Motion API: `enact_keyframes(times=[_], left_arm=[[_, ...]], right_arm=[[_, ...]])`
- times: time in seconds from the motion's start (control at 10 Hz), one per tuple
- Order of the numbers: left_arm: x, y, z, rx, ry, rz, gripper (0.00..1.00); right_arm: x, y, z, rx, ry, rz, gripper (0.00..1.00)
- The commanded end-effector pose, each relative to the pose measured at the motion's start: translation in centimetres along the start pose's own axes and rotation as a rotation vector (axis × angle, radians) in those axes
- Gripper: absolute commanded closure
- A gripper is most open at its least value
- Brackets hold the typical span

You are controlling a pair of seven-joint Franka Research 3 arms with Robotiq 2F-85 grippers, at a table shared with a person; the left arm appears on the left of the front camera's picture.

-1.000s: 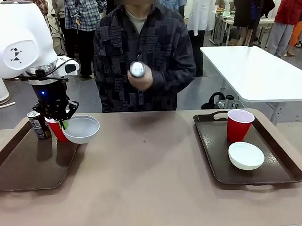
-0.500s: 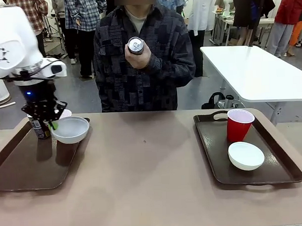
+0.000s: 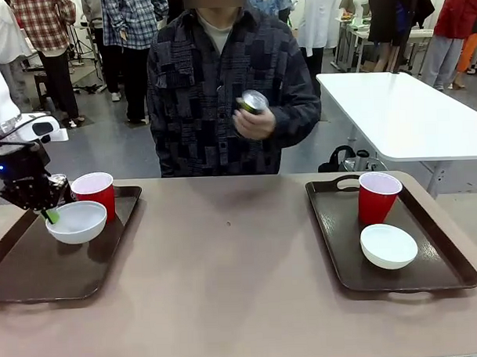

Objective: Prepare tableware on both trays.
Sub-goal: Pick up a Picnic Bowl from the table and place it on a Handle tray.

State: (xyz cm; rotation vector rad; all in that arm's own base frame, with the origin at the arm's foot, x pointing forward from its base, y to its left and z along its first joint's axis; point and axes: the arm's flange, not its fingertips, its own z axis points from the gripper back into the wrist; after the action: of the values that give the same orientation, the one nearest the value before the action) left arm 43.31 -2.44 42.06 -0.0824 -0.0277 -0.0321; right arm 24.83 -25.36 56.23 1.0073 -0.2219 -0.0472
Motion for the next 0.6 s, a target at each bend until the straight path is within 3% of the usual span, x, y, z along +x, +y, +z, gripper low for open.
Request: enact_keyframes(times=[0.0, 0.4, 0.5], left_arm=[[0.4, 0.8, -2.4, 0.019, 0.008, -0.034, 0.96], [0.6, 0.9, -4.7, 0.100, 0.006, -0.040, 0.96], [0.5, 0.8, -4.5, 0.100, -0.001, -0.041, 0.36]], right_arm=[[-0.1, 0.1, 0.1, 0.011, -0.003, 0.010, 0.03], [-0.1, 0.1, 0.1, 0.011, -0.003, 0.010, 0.03], [-0.1, 0.1, 0.1, 0.011, -0.003, 0.010, 0.03]])
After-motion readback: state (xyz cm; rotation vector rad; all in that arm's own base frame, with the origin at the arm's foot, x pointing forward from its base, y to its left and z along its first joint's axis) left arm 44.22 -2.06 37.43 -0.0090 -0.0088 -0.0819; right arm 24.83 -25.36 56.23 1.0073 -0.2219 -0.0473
